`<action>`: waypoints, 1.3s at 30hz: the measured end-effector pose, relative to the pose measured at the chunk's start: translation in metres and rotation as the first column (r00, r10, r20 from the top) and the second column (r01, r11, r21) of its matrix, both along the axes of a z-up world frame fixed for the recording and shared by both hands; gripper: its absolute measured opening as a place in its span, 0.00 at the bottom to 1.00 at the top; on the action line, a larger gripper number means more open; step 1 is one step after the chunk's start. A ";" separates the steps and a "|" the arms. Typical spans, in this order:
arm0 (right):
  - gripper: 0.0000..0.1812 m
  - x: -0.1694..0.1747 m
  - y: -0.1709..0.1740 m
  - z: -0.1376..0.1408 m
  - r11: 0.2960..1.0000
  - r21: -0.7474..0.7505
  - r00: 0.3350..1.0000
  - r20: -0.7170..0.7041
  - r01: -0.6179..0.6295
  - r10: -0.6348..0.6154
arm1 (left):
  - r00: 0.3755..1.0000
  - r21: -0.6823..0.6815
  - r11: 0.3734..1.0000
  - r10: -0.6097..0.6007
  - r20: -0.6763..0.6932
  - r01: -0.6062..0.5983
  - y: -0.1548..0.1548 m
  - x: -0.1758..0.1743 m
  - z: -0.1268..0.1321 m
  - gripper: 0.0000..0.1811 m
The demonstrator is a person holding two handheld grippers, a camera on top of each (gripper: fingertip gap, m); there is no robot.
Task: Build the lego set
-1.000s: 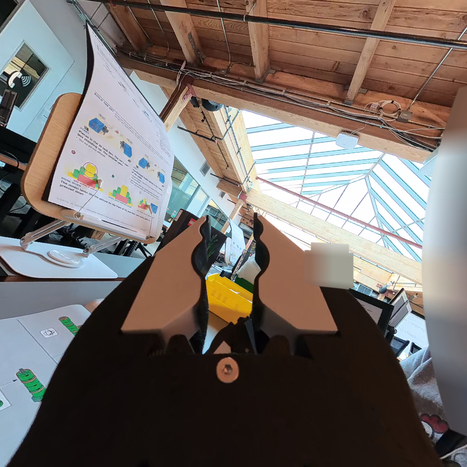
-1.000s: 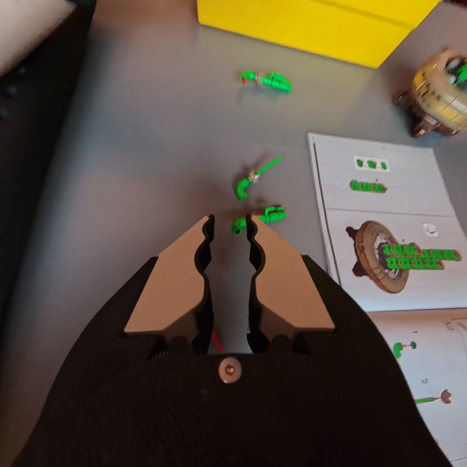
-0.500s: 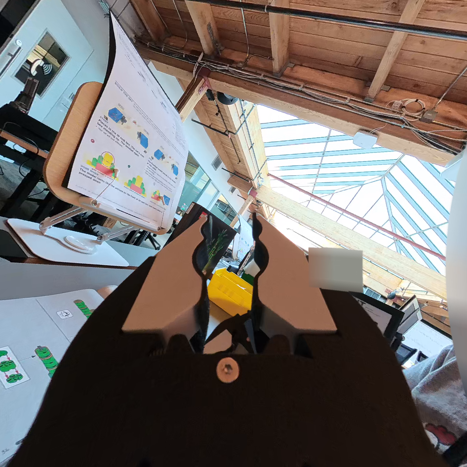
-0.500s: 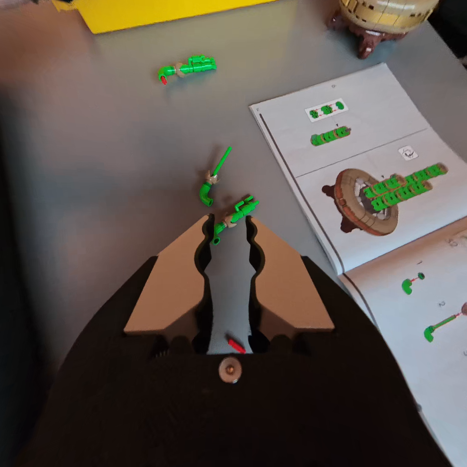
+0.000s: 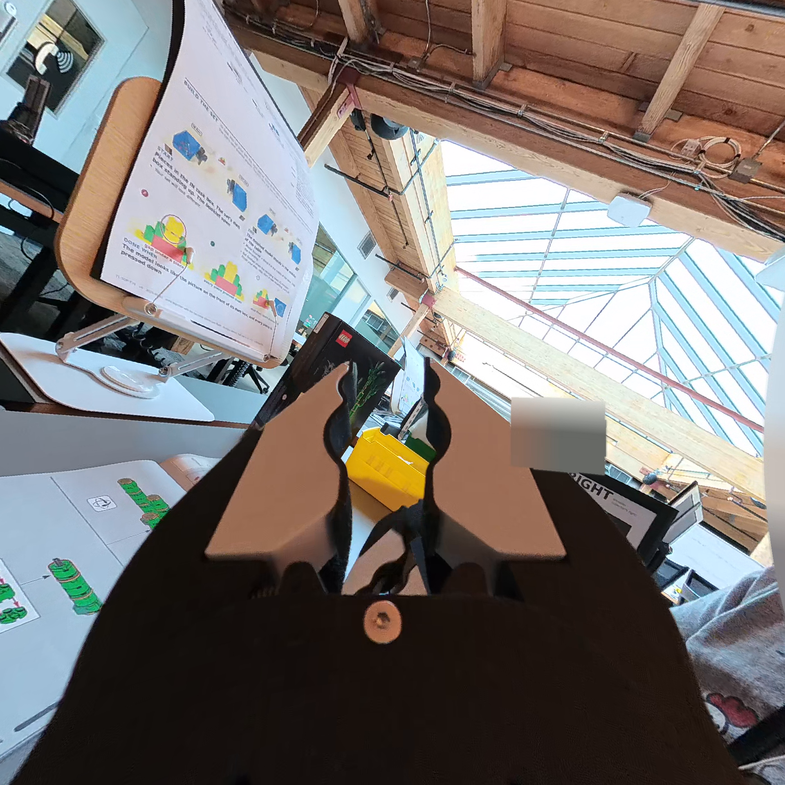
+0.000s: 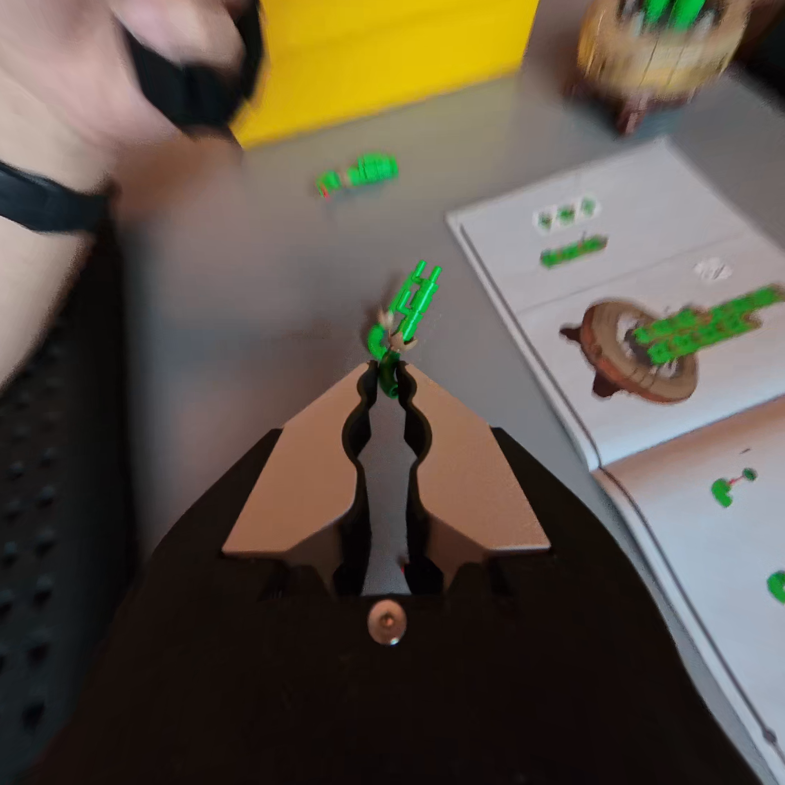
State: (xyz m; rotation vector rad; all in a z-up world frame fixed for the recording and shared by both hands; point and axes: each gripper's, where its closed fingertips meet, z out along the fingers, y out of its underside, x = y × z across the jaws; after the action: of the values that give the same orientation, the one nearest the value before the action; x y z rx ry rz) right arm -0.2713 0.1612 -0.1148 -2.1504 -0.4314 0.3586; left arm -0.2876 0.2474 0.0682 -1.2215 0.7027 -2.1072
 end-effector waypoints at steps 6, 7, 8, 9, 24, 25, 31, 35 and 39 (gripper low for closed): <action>0.04 0.033 -0.018 0.102 0.902 0.419 0.982 -0.184 0.106 -0.030 | 0.986 0.004 0.986 -0.168 0.019 0.168 -0.037 0.018 0.000 0.19; 0.04 0.039 -0.021 0.110 0.881 0.455 0.983 -0.176 0.128 -0.052 | 0.976 0.019 0.975 -0.219 0.003 0.219 -0.050 0.025 -0.003 0.20; 0.04 0.043 -0.024 0.117 0.864 0.484 0.985 -0.159 0.138 -0.068 | 0.965 0.036 0.965 -0.260 -0.025 0.261 -0.063 0.032 -0.007 0.21; 0.04 0.045 -0.026 0.121 0.851 0.505 0.987 -0.137 0.144 -0.086 | 0.956 0.061 0.955 -0.286 -0.058 0.290 -0.075 0.040 -0.013 0.21; 0.04 0.034 -0.037 0.142 0.811 0.572 0.987 -0.156 0.119 -0.035 | 0.901 0.224 0.874 -0.407 -0.148 0.431 -0.136 0.063 -0.037 0.06; 0.04 0.034 -0.037 0.142 0.816 0.565 0.986 -0.164 0.122 -0.033 | 0.905 0.231 0.876 -0.397 -0.153 0.424 -0.136 0.064 -0.038 0.06; 0.11 0.044 -0.036 0.137 0.831 0.538 0.984 -0.171 0.140 -0.055 | 0.930 0.239 0.903 -0.319 -0.181 0.356 -0.126 0.070 -0.043 0.03; 0.12 0.058 -0.037 0.144 0.817 0.530 0.960 -0.264 0.226 -0.093 | 0.953 0.292 0.913 -0.236 -0.192 0.285 -0.120 0.071 -0.043 0.03; 0.12 0.069 -0.035 0.144 0.805 0.503 0.936 -0.306 0.314 -0.174 | 0.970 0.419 0.895 -0.053 -0.238 0.151 -0.112 0.078 -0.051 0.03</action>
State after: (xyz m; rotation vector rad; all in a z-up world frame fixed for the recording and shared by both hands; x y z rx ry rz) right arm -0.2021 0.1264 0.0289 -1.5473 -0.0847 0.3035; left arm -0.2098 0.1350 0.0173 -1.1889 1.2874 -1.7692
